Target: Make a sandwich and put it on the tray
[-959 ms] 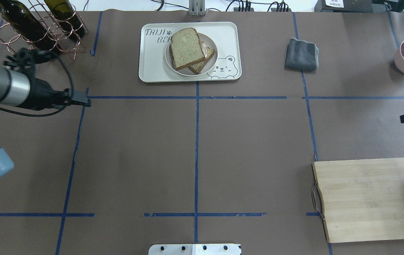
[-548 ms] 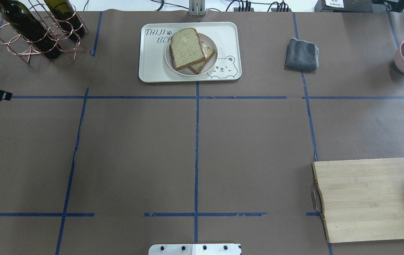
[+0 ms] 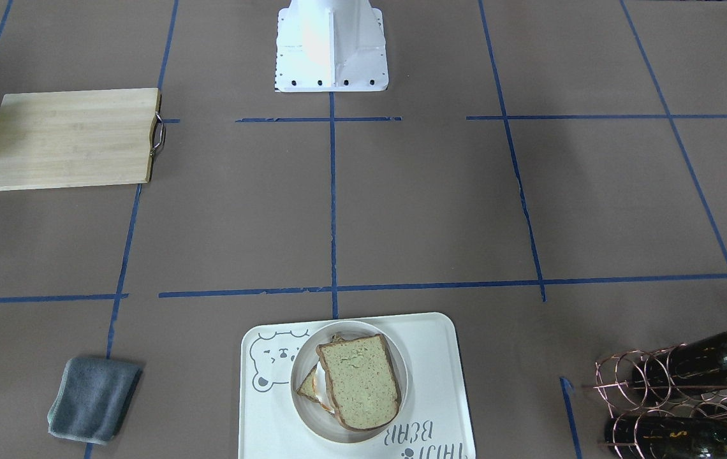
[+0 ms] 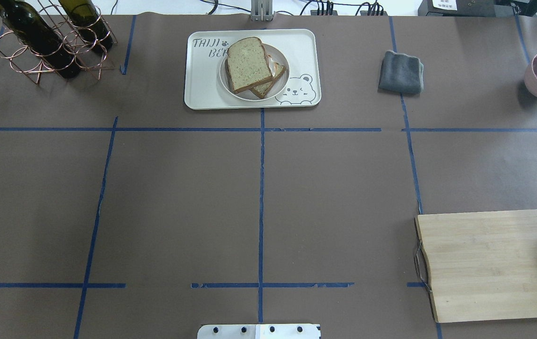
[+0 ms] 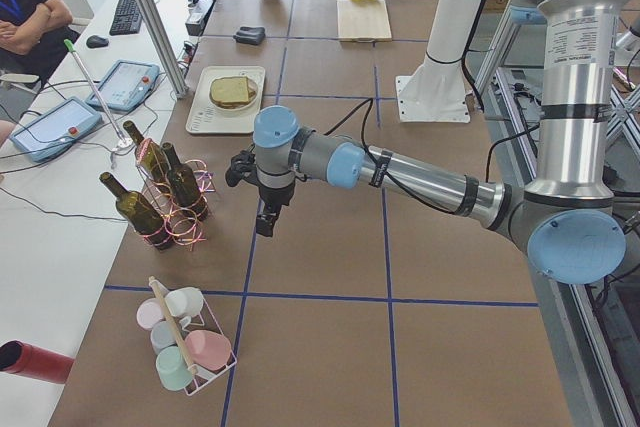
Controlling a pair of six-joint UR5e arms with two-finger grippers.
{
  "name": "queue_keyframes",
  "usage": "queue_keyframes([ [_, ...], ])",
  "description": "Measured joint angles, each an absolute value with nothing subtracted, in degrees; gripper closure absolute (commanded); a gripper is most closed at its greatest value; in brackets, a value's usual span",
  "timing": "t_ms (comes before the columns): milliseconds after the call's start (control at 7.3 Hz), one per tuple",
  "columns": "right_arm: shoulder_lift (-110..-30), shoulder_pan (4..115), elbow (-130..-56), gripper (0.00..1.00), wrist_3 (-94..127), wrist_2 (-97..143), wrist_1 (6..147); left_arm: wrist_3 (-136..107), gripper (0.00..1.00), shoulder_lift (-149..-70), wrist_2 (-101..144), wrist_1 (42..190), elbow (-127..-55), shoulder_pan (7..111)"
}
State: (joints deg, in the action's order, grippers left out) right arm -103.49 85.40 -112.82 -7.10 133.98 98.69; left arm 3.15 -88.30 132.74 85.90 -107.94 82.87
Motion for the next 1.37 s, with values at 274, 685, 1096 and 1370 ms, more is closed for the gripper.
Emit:
queue_keyframes([
  [274,-103.7,85.5,-112.7,0.00,-7.2,134.9,98.9,8.1,0.00,-86.7,133.6,81.8,-108.5,84.2],
  [685,-103.9,85.5,-112.2,0.00,-6.9,134.7,98.9,12.3,0.00,-85.7,133.8,81.7,-108.8,84.4],
  [1096,-103.9,85.4,-111.5,0.00,-6.6,134.8,98.9,12.7,0.00,-87.7,133.6,80.4,-108.4,84.5],
  [1370,-103.9,85.5,-111.5,0.00,-6.4,135.1,98.8,12.6,0.00,-87.3,133.6,79.8,-107.4,84.7],
])
